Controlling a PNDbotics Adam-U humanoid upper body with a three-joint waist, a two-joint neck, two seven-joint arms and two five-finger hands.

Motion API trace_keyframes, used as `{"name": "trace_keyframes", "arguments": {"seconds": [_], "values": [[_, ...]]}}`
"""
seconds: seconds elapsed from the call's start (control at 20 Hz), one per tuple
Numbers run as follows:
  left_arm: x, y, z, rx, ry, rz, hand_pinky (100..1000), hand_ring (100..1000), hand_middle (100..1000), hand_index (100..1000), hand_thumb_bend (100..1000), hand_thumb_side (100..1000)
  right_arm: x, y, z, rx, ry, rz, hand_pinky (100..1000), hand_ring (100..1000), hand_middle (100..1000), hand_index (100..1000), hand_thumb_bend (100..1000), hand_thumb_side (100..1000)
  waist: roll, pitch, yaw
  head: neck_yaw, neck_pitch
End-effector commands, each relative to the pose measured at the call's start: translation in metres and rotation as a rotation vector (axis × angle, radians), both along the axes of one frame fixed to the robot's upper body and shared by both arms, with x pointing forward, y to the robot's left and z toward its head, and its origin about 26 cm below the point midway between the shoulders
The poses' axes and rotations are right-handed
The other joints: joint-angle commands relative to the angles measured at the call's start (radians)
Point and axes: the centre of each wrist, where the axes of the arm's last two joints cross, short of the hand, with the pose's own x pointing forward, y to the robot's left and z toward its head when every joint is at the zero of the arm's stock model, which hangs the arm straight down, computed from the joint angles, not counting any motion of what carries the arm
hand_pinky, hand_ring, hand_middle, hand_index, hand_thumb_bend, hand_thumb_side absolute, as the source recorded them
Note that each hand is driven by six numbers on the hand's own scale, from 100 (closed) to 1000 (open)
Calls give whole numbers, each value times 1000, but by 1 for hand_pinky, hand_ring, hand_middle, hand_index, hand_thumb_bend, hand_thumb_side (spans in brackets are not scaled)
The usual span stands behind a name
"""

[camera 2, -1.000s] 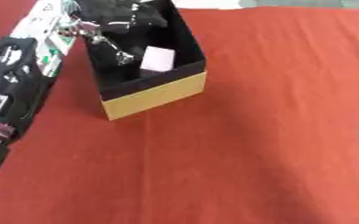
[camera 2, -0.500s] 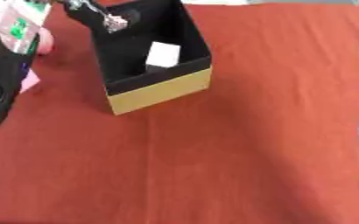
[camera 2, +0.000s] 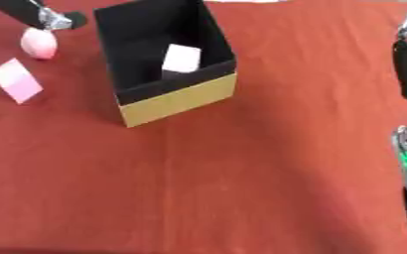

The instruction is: Pick up objects on the table and place them in the box.

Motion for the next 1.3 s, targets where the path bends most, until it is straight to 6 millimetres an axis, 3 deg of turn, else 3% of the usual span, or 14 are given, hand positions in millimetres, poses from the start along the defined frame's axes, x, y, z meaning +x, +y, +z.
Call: {"name": "trace_keyframes", "arguments": {"seconds": [0.05, 0.15, 0.7, 0.95, 1.1, 1.3], "values": [[-9, 29, 18, 118, 23, 60, 782, 901, 911, 1000, 359, 400, -2, -3, 11, -33, -31, -11, 812, 745, 769, 880, 100, 685, 1, -19, -4, -2, 4], [-8, 37, 16, 127, 56, 111, 789, 904, 906, 1000, 368, 492, -2, -3, 11, -31, -32, -9, 811, 744, 769, 880, 100, 685, 0, -17, -6, -1, 3], [6, 51, -5, 270, 173, 298, 804, 913, 897, 1000, 506, 797, -2, -2, 9, -22, -39, -9, 811, 745, 768, 879, 100, 686, -1, -16, -10, 0, -7], [14, 58, -21, 316, 203, 355, 781, 889, 866, 1000, 572, 835, -2, -1, 9, -19, -39, -8, 811, 745, 768, 879, 100, 686, -4, -15, -11, 1, -11], [18, 63, -29, 349, 223, 395, 780, 886, 866, 1000, 613, 774, -2, -1, 9, -15, -41, -8, 811, 745, 767, 879, 100, 687, -5, -13, -10, 1, -11], [22, 70, -36, 370, 246, 426, 771, 878, 858, 1000, 626, 832, -2, -1, 8, -11, -44, -7, 810, 744, 766, 879, 100, 687, -6, -11, -8, 1, -11]]}}
